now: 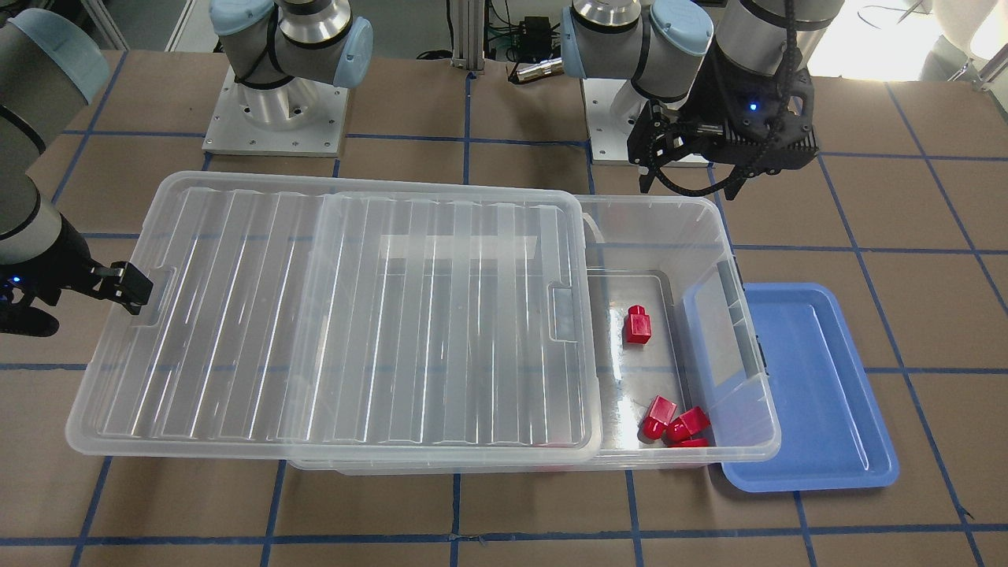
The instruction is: Place red block in blue tray from box
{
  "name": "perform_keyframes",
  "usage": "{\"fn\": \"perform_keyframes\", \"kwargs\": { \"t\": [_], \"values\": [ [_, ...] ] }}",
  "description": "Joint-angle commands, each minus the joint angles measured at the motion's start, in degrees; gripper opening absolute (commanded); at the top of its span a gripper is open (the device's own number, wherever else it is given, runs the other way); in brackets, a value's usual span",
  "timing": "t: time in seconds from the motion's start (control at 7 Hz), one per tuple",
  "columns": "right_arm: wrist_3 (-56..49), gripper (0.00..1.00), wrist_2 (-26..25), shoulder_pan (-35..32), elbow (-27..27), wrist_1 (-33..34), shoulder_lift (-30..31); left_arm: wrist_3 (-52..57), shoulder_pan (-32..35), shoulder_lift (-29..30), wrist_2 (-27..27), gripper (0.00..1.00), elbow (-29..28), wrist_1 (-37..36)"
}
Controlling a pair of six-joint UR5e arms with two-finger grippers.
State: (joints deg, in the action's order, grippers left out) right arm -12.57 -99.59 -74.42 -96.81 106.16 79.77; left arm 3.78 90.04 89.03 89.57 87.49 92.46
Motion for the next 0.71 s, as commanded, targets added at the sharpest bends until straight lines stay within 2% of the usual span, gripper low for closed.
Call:
{"fn": "perform_keyframes", "kwargs": {
  "t": [0.0, 0.29, 0.43, 0.57],
  "values": [
    [0.36, 1.0, 0.19, -1.33, 6.42, -8.73, 1.53, 0.0, -0.13, 0.09, -0.18, 1.0, -0.13, -0.09],
    [4.45, 1.0, 1.24, -7.45, 15.12, -19.1, 3.45, -0.18, -0.13, 0.96, -0.1, 1.0, -0.13, -0.52],
    [6.84, 1.0, 3.85, -10.19, 17.59, -19.49, 5.21, -0.09, -0.13, 1.92, 0.34, 1.0, 0.22, -0.7],
    [10.08, 1.0, 11.88, -11.87, 16.57, -19.24, 7.14, -0.26, -0.65, 2.89, 0.52, 1.0, 1.27, -0.7]
  ]
}}
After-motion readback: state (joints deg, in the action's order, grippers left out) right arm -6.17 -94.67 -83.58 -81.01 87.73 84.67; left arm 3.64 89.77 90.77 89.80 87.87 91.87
